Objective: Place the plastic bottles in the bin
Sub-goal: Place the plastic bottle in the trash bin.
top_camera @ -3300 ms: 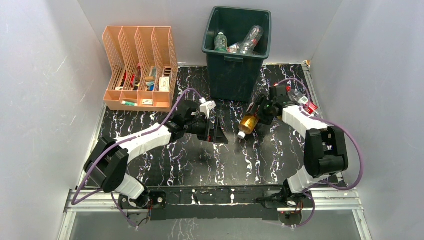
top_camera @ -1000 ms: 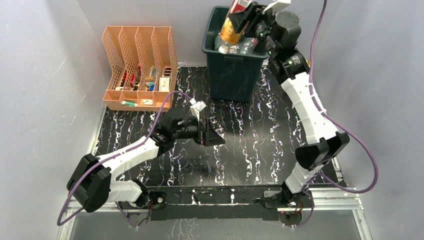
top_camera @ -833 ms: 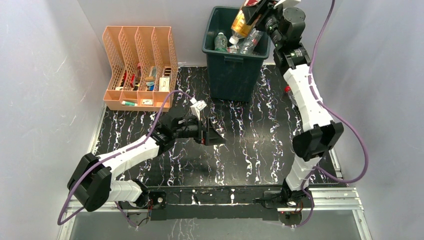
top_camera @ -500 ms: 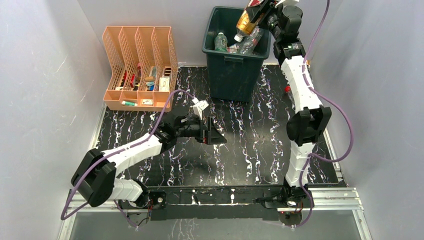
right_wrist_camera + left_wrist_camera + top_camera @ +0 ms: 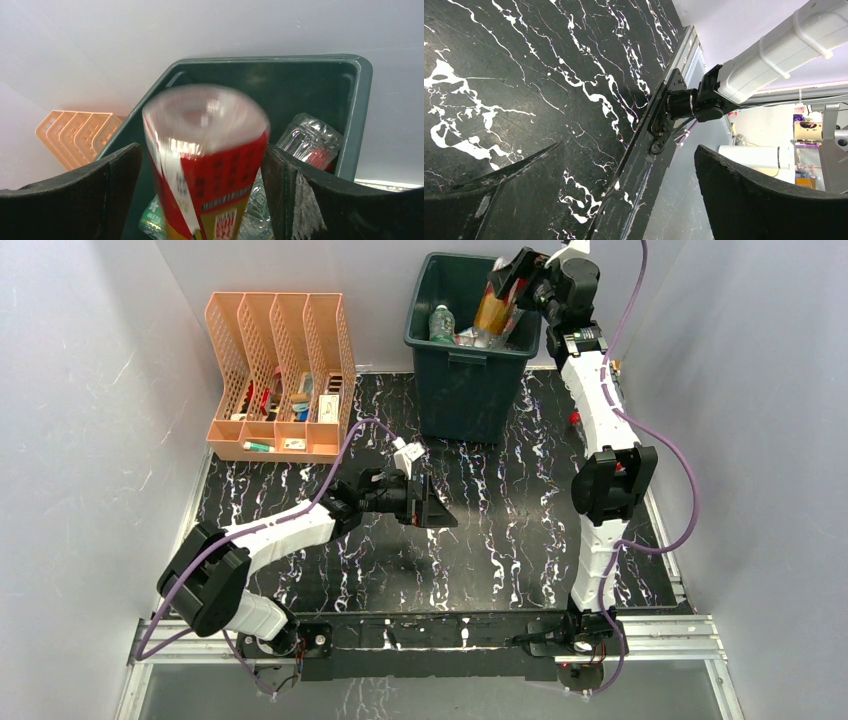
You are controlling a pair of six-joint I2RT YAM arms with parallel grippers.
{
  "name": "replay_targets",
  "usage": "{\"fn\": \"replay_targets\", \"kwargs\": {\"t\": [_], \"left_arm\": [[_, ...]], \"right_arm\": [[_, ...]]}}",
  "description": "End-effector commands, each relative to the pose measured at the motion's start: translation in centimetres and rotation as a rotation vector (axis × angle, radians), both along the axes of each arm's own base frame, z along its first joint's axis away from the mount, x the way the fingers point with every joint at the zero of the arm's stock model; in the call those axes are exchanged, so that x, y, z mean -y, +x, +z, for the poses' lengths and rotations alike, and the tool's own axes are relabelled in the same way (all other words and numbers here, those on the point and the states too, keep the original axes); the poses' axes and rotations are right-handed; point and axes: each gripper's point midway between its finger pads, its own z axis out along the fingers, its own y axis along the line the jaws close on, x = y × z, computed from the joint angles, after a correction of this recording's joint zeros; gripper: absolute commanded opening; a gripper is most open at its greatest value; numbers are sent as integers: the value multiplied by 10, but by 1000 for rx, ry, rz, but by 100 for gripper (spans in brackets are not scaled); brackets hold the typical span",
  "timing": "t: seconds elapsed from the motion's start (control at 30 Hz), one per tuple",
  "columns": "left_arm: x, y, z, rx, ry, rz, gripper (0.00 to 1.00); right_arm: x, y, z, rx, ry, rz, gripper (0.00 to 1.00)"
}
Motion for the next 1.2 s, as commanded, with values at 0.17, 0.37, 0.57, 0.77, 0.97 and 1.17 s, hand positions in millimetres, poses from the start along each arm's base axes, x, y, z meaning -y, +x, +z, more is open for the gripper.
{"fn": "replay_targets", "kwargs": {"t": [0.17, 0.37, 0.57, 0.77, 0.97, 1.17], "left_arm": [[6, 1, 25, 58, -54, -25, 98], [5, 1, 27, 60, -53, -23, 98], [4, 1, 32, 71, -50, -19, 98], [3, 0, 32, 71, -43, -20, 98], [-2, -4, 51, 112, -48, -31, 98], [-5, -8, 60, 121, -52, -34, 98]], "right_arm": [[-3, -19, 54, 136, -12, 33, 98], [-1, -37, 76, 168, -8, 38, 98], [11, -82, 109, 218, -21, 16, 98], [34, -140, 122, 207, -43, -53, 98], [66, -187, 100, 119, -82, -177, 98], [112, -207, 44, -57, -139, -400, 98]]}}
